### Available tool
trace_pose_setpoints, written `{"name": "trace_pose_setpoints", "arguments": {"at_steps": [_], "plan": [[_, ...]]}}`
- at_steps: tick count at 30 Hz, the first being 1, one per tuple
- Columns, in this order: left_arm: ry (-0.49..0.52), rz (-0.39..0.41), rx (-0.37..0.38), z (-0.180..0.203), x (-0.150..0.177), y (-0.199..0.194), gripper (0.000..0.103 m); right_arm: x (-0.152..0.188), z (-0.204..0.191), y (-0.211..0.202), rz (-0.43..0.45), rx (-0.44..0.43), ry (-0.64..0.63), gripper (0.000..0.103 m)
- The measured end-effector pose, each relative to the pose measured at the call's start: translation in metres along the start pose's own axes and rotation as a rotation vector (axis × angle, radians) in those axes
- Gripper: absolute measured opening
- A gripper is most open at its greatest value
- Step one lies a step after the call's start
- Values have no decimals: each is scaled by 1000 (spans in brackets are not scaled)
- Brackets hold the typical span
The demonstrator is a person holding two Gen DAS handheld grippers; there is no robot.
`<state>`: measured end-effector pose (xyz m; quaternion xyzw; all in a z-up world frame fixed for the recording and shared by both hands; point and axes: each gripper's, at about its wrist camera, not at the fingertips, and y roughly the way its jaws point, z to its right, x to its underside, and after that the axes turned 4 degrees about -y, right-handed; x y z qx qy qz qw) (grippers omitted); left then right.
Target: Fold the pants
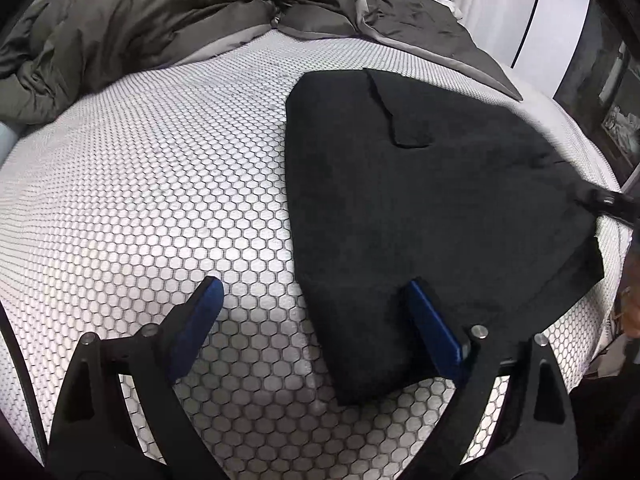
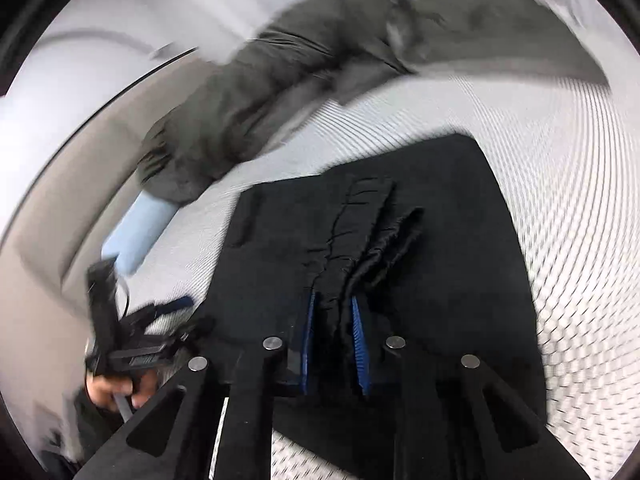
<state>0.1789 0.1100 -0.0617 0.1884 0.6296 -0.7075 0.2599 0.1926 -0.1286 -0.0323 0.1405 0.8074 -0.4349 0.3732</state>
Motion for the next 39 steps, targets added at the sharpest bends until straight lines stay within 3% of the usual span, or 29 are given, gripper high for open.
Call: {"name": "trace_pose_setpoints", "arguments": {"at_steps": [3,5,6,9,12,14,16,18,19,22,25,28,32,35,37,39], "plan": [[-1,-5,18,0,0,-3,92,11,-6,-7,-50,58,-47,16],[4,-6,19,2,-1,-3,92,22,11,16,-139,137,-26,22],[7,-4,10,3,-5,-2,92,25,19,21,-150,127,1,24],[1,46,-17,7,-11,-15,87,20,18,8,-105,101,18,43],[29,180,58,13,-15,-40,87,10,-9,-18,27,132,-110,43],[103,228,96,30,-20,-39,87,5,-32,-16,44,77,-183,42],[203,193,130,52,-23,-24,80,4,-54,3,16,45,-233,42],[259,79,168,65,-22,3,57,4,-72,37,-47,75,-289,42],[267,30,168,66,-21,18,57,5,-74,48,-75,92,-300,42],[283,33,186,57,-18,24,56,13,-65,84,-182,202,-322,37],[256,37,197,39,-14,17,57,14,-62,72,-160,355,-415,37],[221,35,147,25,-9,13,57,15,-52,57,-164,379,-434,41],[191,92,140,18,-18,-11,57,3,-51,39,-95,266,-364,44],[178,124,136,27,-41,-4,57,-20,-61,50,-39,181,-301,44],[188,100,151,39,-51,8,52,-34,-72,75,-51,180,-295,44],[231,55,119,50,-57,27,38,-37,-79,103,-104,177,-311,44]]}}
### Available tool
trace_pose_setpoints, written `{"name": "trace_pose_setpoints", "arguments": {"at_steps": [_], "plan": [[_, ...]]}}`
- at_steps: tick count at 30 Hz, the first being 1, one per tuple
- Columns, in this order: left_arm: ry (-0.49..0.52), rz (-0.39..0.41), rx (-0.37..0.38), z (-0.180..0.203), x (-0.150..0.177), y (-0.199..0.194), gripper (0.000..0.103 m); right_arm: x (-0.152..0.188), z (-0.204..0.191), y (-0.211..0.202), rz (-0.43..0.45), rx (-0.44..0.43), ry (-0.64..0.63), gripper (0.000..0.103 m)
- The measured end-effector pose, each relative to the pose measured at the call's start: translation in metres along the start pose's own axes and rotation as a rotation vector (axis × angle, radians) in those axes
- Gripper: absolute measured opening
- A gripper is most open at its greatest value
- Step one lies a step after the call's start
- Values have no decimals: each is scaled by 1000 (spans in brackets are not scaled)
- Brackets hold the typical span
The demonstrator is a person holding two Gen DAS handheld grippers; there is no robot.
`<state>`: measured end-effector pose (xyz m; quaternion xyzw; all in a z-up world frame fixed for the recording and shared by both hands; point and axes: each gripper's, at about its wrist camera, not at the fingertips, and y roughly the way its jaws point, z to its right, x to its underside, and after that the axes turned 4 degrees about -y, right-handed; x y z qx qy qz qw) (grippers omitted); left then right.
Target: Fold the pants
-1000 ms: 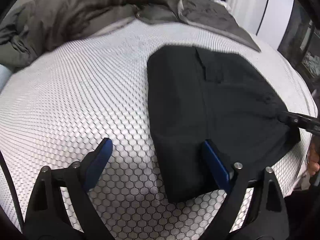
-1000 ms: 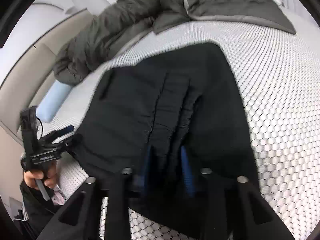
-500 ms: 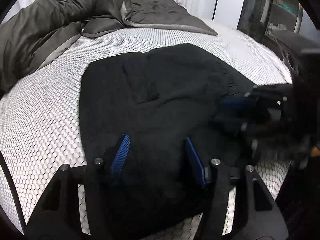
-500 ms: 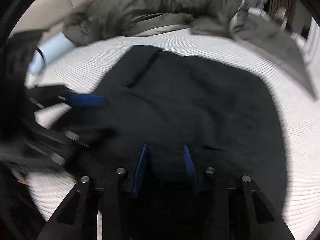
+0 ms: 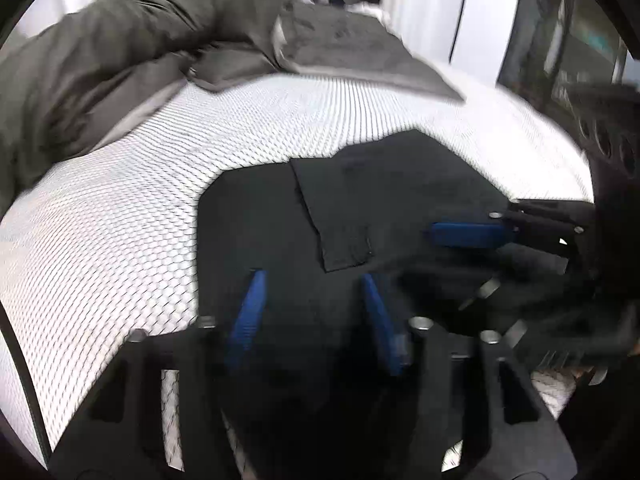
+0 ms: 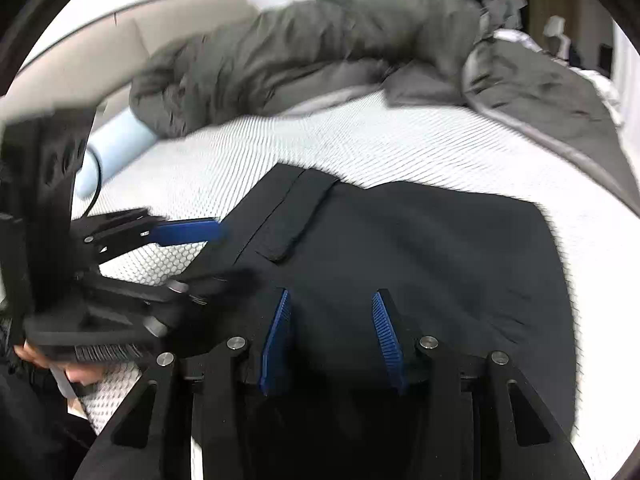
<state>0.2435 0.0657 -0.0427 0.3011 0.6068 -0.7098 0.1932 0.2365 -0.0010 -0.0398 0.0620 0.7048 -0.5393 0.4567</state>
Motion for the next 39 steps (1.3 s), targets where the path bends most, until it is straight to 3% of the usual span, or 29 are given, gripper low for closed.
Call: {"name": "trace_pose_setpoints", "arguments": {"at_steps": [3,6,9,12,15,18,20,23,26,28,31,33,34,35,37,39], "plan": [[35,-25,-20,2,3,16,38,4,1,24,-75,125,-42,48],[22,-23,-18,-5,8,11,42,15,25,14,-102,209,3,49],[-11,-30,-20,-15,14,7,45,25,37,4,-108,185,12,47],[-58,-7,-14,-23,7,-7,45,24,25,-3,-90,188,-20,48],[-108,63,-39,-30,-13,-11,45,6,14,-12,-5,79,12,49],[-167,56,-38,-34,-25,5,45,-18,7,4,10,115,38,49],[-170,-10,-58,-34,-23,26,42,-27,9,24,-36,131,60,49],[-142,-28,-81,-35,-19,34,48,-22,16,36,-131,190,30,49],[-156,-32,-121,-44,-14,25,52,-10,37,20,-142,294,-2,48],[-133,-40,-161,-41,-8,18,52,-1,48,11,-122,221,11,48],[-133,-30,-172,-34,4,-10,51,7,48,-12,-73,184,20,51],[-136,32,-102,-24,18,-38,52,11,35,-34,-15,111,41,57],[-129,53,-63,-15,26,-48,52,16,24,-43,16,44,35,66],[-98,47,-22,-3,33,-51,55,21,12,-43,20,4,5,68],[-17,7,6,17,43,-44,56,31,-8,-32,-17,-6,-67,68],[65,-45,-40,31,51,-28,57,41,-21,-15,-82,60,-143,68]]}}
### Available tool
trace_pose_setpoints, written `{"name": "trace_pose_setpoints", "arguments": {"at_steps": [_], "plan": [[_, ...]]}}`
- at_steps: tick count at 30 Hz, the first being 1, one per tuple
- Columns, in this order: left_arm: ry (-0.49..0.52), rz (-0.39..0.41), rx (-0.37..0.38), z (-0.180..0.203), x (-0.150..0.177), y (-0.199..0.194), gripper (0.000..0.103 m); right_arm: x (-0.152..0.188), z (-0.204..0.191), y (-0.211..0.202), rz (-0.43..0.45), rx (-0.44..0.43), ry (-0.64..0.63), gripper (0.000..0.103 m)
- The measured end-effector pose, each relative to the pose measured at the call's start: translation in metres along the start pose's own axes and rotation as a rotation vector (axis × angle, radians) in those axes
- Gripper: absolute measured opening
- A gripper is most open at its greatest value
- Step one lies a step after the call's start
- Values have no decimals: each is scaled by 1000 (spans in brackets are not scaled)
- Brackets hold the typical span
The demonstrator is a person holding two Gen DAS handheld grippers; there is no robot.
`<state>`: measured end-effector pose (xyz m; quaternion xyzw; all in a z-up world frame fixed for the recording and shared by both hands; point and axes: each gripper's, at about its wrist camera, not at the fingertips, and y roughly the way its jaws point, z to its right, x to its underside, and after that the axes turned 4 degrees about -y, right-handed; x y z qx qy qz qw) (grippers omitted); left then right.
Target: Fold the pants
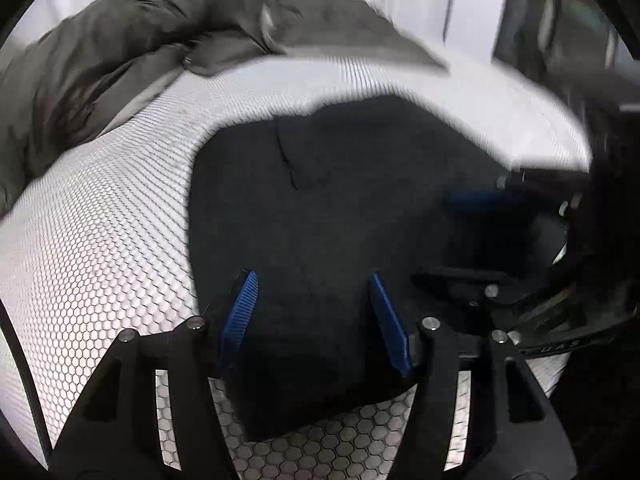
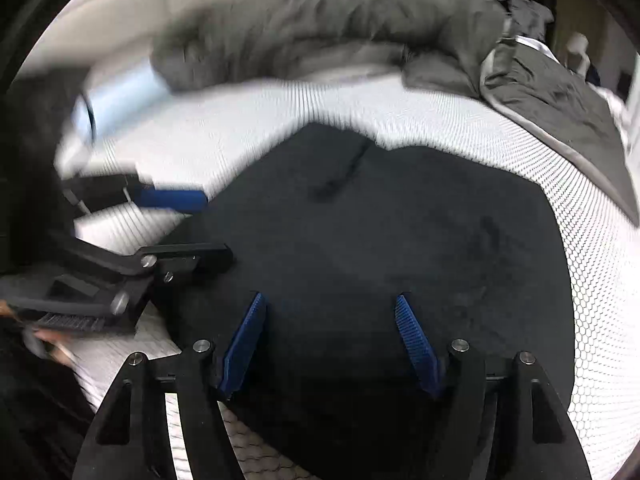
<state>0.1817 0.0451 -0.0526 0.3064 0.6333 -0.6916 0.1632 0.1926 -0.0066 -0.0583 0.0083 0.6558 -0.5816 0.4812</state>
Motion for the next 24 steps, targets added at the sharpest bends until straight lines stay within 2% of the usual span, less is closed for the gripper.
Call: {"name": "trace_pose_setpoints", "arguments": {"at_steps": [2,5,6,7,8,11,15,18,19,21,23,24], "plan": [[42,-1,-8,2,7,1,63,11,0,2,-29,41,-38,68],[46,-11,-9,-6,14,-4,69,30,25,-24,12,-53,14,67],[38,-15,-11,-10,16,-5,72,35,31,-31,20,-44,20,67],[28,-18,-13,-14,18,-7,74,42,39,-39,24,-12,25,68],[19,-21,-16,-18,18,-8,76,52,49,-44,12,40,39,76],[-1,-18,1,-22,19,-15,76,77,79,-48,-5,-12,140,77],[-165,18,57,-50,17,-32,76,81,103,-73,92,-89,244,77],[-318,-25,121,-79,17,-22,75,82,125,-85,161,-124,357,88],[-355,-48,143,-85,20,-18,75,84,129,-87,165,-127,395,89],[-399,-85,185,-92,25,-12,63,87,137,-79,131,-137,444,89],[-410,-97,231,-96,25,-9,59,94,144,-69,94,-145,481,89],[-407,-98,256,-97,25,-7,53,98,147,-64,76,-161,506,89]]}}
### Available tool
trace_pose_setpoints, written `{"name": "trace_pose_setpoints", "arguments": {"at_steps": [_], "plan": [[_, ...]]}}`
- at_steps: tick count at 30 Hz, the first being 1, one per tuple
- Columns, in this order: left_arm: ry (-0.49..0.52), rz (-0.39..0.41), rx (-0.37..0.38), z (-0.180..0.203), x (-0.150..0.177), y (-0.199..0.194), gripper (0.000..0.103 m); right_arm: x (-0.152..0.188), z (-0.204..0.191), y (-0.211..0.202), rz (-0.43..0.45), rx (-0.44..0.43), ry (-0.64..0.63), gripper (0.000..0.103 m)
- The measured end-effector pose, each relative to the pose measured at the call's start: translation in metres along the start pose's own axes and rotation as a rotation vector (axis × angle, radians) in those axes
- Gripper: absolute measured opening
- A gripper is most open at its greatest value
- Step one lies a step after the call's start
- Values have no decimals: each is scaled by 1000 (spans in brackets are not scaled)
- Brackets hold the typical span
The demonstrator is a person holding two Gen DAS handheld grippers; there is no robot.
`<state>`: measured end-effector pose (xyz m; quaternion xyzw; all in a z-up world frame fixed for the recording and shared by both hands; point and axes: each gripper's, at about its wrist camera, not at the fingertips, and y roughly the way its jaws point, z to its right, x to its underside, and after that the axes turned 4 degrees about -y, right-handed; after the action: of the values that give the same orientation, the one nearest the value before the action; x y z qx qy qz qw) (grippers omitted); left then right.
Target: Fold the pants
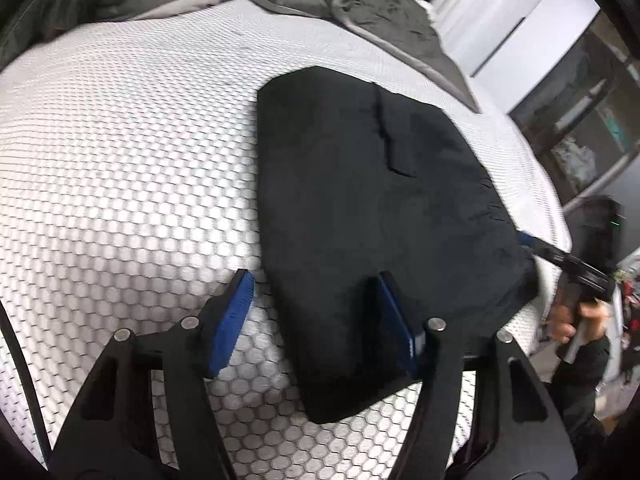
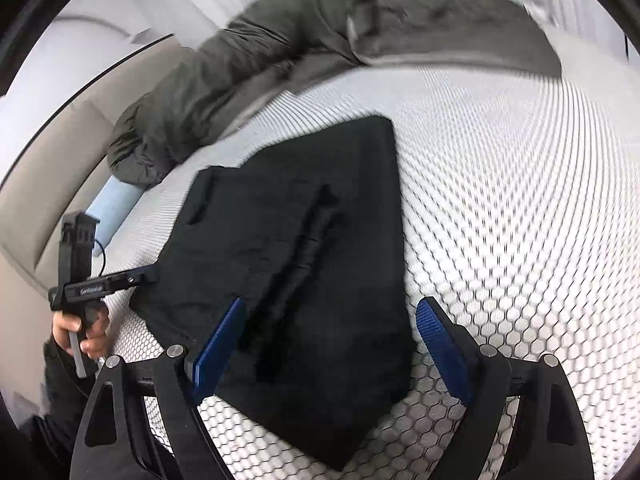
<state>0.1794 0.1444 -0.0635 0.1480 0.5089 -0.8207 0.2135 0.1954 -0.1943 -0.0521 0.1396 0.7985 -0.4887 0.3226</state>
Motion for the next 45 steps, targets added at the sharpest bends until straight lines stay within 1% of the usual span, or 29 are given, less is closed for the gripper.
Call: {"name": "trace_pose_setpoints", "arguments": {"at_steps": [1,2,3,4,6,7,8,9,10,11,12,13,15,17,19,23,24,25,26,28,30,33,36,38,42,45], "plan": [[2,-11,17,-1,-1,1,51,3,7,4,-15,-16,35,89],[5,-16,19,-1,0,1,51,3,15,8,-20,-57,86,88],[6,-18,23,-1,-1,2,51,2,18,10,-22,-81,109,88],[5,-21,28,-2,-1,1,50,1,22,11,-20,-126,137,88],[6,-20,31,-4,-1,-2,46,-2,21,12,-11,-170,143,74],[6,-16,26,-5,-1,-4,44,-2,21,11,-10,-164,132,58],[2,-11,24,-6,-1,-6,41,-3,14,12,-8,-120,103,44],[1,-4,19,-7,-1,-8,37,-3,6,16,-4,-80,75,37],[-2,-3,16,-9,-20,0,35,-4,3,16,3,-46,55,24],[-10,1,20,-10,-21,-1,32,-4,2,18,5,-29,55,21],[-15,8,19,-12,-22,-3,28,-5,4,19,7,-34,68,19],[-22,18,15,-14,-25,-5,28,-7,4,21,11,-37,78,18],[-41,34,-5,-15,-33,-4,25,-13,1,25,32,-24,84,17],[-60,64,-48,-16,-47,-2,25,-23,-1,32,53,6,87,16],[-74,72,-84,-18,-58,3,25,-32,-1,40,74,25,88,16],[-80,74,-84,-25,-64,2,26,-39,3,48,51,45,103,16],[-71,75,-93,-26,-64,0,28,-40,3,48,45,51,98,18],[-60,76,-107,-27,-64,-1,29,-42,3,48,40,55,94,22],[-44,79,-125,-26,-62,-3,31,-41,4,46,30,64,91,30],[-16,93,-155,-23,-50,-5,35,-36,9,42,8,83,88,37],[3,102,-180,-21,-42,-10,35,-28,11,32,2,106,68,38],[3,115,-198,-20,-33,-17,35,-11,10,14,1,160,17,39],[5,148,-229,-15,-22,-29,35,5,10,2,3,195,-20,46],[15,172,-233,-10,-16,-39,35,10,8,1,-3,219,-53,47],[40,207,-226,3,-4,-54,35,19,6,2,-36,245,-76,47],[51,234,-220,15,2,-57,35,25,1,-2,-50,268,-102,48]]}}
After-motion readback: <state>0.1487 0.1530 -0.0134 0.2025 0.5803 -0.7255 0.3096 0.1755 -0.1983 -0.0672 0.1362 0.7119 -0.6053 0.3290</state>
